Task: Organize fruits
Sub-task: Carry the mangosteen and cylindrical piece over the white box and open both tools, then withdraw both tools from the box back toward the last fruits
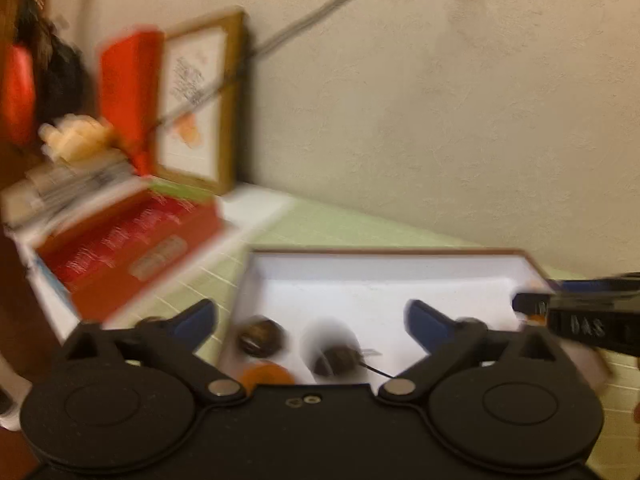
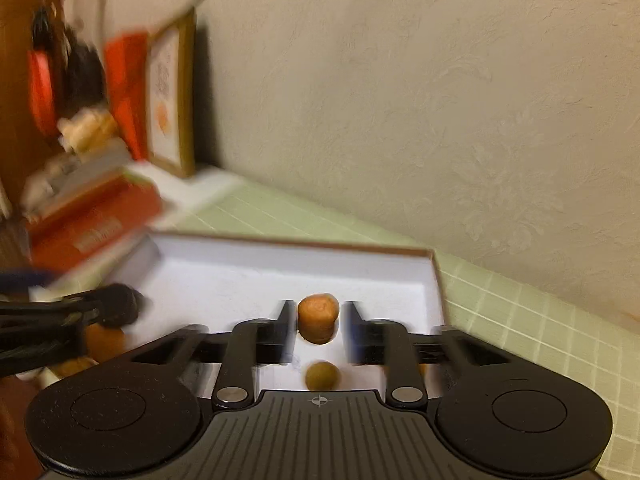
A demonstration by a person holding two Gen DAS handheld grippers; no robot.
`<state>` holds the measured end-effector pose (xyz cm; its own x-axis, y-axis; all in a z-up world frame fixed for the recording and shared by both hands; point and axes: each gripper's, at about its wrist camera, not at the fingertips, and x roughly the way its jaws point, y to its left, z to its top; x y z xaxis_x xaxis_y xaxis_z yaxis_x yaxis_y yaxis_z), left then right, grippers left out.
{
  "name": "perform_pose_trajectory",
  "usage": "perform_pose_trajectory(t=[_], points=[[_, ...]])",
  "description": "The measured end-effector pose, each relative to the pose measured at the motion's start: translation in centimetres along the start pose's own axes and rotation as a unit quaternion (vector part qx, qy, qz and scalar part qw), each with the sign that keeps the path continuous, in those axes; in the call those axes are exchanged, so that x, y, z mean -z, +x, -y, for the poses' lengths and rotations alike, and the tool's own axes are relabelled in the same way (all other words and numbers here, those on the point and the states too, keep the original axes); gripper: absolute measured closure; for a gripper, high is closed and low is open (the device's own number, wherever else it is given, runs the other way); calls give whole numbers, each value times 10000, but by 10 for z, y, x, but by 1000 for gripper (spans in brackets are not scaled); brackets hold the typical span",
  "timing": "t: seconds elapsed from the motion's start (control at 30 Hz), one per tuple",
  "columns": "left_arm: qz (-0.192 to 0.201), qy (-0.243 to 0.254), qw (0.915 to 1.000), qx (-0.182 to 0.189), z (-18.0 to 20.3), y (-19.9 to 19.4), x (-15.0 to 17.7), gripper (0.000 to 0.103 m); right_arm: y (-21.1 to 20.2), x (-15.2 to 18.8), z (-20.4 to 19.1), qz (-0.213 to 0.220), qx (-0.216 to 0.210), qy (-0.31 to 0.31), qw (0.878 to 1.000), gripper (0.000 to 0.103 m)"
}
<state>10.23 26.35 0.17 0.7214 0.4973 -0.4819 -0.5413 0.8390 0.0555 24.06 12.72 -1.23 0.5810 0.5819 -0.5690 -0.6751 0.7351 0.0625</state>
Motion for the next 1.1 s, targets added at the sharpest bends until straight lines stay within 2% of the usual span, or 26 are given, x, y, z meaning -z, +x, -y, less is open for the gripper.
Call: perform_pose_trajectory(t=[0.03, 0.07, 0.3, 0.5, 0.53, 1.1], points=[[-17, 24, 9999, 101, -1, 1, -1, 6, -3, 3, 1, 211, 27, 44, 9998, 3], [-26, -17, 9998, 200, -3, 1, -2, 6, -8, 5, 4, 487, -118, 116, 9987, 3], [-21, -37, 10000, 62, -14, 6, -3, 6, -9, 4, 9, 414, -98, 124, 9990, 3], [-13, -88, 10000, 39, -20, 2, -3, 6, -9, 5, 7, 403, -86, 63, 9991, 3], [-21, -72, 10000, 48, -19, 1, -3, 6, -7, 6, 7, 383, -67, 63, 9992, 0], [-63, -41, 10000, 9, -23, -5, -3, 6, -13, 5, 8, 280, -203, 117, 9993, 0]])
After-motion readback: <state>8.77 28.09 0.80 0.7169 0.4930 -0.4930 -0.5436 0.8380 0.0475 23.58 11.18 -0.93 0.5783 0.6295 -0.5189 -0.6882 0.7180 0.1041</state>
